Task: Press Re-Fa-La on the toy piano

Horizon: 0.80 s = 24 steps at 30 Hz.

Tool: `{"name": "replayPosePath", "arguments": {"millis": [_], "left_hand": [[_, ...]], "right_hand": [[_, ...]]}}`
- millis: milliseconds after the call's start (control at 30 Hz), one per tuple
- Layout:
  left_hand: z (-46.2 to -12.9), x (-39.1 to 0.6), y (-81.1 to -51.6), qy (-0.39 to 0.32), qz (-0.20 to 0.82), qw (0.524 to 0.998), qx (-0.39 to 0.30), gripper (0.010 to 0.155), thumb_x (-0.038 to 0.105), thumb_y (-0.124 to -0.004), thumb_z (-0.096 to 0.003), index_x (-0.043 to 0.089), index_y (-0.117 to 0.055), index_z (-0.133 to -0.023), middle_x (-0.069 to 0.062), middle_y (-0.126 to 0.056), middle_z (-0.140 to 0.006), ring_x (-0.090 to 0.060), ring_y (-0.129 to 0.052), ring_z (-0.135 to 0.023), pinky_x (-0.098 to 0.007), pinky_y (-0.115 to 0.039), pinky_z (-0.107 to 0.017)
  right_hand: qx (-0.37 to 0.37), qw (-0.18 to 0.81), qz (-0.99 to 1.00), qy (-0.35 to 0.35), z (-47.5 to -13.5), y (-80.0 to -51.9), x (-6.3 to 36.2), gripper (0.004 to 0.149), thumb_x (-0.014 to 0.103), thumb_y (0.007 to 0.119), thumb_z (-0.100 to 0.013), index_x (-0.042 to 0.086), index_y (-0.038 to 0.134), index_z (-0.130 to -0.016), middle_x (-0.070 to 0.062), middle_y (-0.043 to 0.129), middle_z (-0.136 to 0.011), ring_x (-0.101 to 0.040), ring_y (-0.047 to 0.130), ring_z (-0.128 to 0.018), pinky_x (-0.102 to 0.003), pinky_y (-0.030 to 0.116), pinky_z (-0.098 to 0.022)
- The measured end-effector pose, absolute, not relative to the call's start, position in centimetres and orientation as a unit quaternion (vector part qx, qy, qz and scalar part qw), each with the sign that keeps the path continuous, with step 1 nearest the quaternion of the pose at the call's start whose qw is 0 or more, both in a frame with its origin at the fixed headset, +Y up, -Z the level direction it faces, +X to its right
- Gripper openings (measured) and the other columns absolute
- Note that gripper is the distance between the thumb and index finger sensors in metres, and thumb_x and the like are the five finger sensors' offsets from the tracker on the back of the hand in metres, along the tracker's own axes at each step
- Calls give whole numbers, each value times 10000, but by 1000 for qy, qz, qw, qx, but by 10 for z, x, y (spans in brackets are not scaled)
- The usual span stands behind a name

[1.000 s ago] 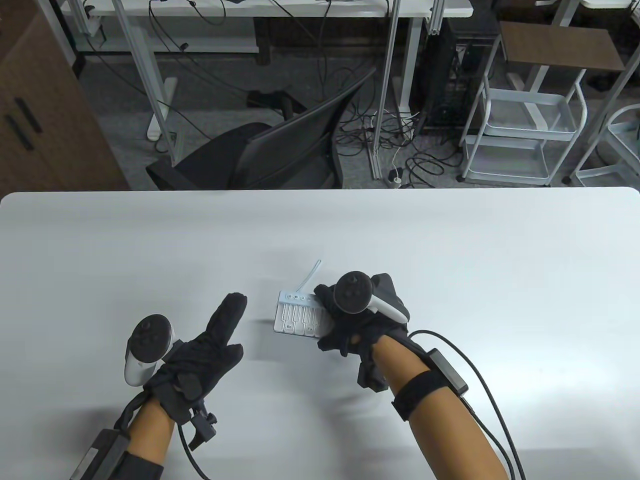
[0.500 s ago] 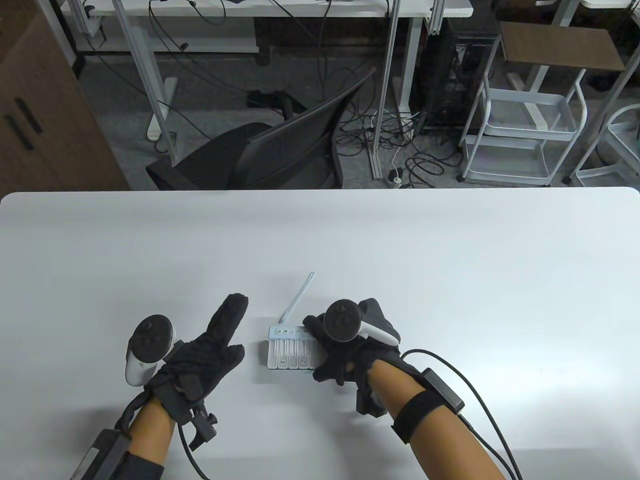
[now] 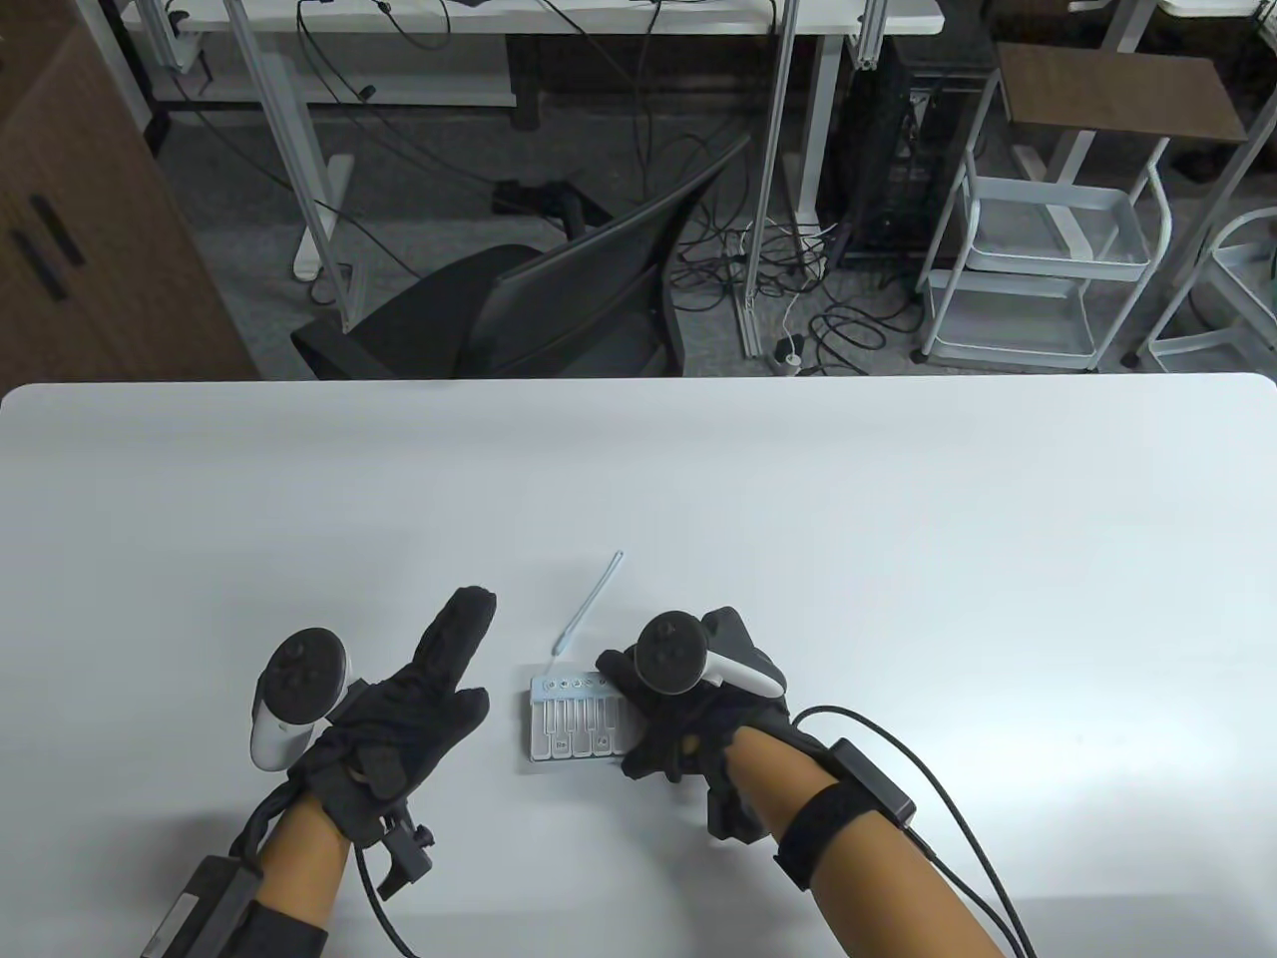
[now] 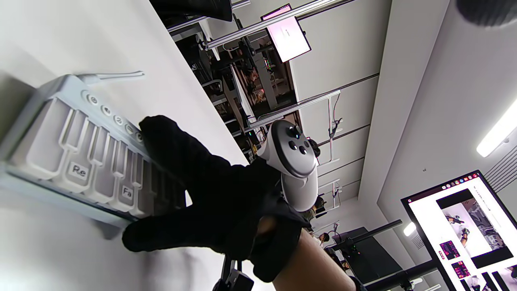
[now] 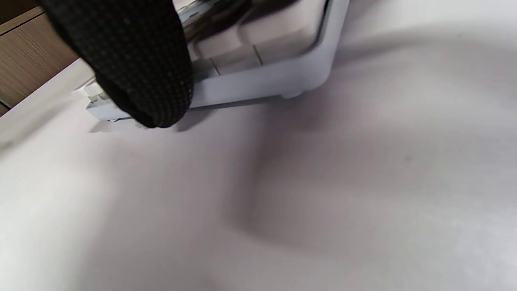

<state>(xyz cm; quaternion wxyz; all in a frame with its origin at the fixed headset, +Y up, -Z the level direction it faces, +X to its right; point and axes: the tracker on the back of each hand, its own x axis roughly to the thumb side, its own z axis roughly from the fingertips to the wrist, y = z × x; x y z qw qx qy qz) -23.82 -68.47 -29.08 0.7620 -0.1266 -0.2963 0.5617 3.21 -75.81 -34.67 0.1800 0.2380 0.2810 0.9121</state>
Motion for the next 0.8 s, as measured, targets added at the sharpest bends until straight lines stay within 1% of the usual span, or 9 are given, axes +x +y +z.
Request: {"name": "replayPosePath", "arguments": {"millis": [233,367,467,500,567,733,800], "left_hand": [[-291,-238,-685,-296,561,763,-127,924,815,-630,-477,358,-175,-1140,-30,-16,-1173,-394,39,-1097,-705,-74,-628],[-291,-238,-685,-296,559,764,-129,924,814,-631,-477,358,-176,-1140,-29,-14,-1173,-393,39,-1098,-705,-73,-629],[-291,-238,-685,-296,557,765,-129,924,814,-630,-478,356,-176,-1140,-30,-15,-1174,-395,39,-1097,-705,-74,-628],[-291,-238,-685,-295,558,765,-128,925,814,-632,-477,356,-177,-1141,-30,-16,-1174,-394,38,-1098,-705,-74,-629],[-291,-238,-685,-295,559,765,-128,925,814,-632,-477,356,-178,-1140,-32,-16,-1174,-394,37,-1098,-705,-74,-628],[-291,-238,-685,-296,559,764,-128,924,814,-631,-477,357,-178,-1140,-32,-16,-1174,-394,38,-1098,-705,-74,-629],[-291,-238,-685,-297,559,763,-127,924,814,-631,-477,358,-178,-1140,-31,-16,-1174,-394,37,-1098,-705,-74,-629]], "right_hand": [[236,180,912,283,-346,-761,33,1022,384,1054,-364,281,324,-1072,-44,318,-1111,-404,382,-1070,-685,290,-713],[235,170,916,276,-345,-761,33,1027,401,1051,-362,291,316,-1072,-41,314,-1112,-405,376,-1073,-687,288,-712],[239,150,921,268,-344,-759,31,1033,436,1045,-359,296,311,-1072,-44,310,-1115,-421,368,-1077,-692,283,-708],[241,144,922,267,-344,-757,31,1036,461,1038,-356,297,308,-1073,-45,300,-1119,-431,362,-1077,-693,285,-706],[240,164,918,268,-344,-751,30,1036,487,1035,-353,305,315,-1075,-53,272,-1126,-442,339,-1079,-698,270,-703],[242,182,923,237,-344,-726,22,1006,536,1006,-365,313,333,-1079,-57,269,-1133,-451,320,-1082,-697,260,-702],[242,191,925,223,-343,-717,17,978,537,998,-375,311,360,-1080,-61,284,-1135,-452,332,-1083,-695,262,-702]]}}
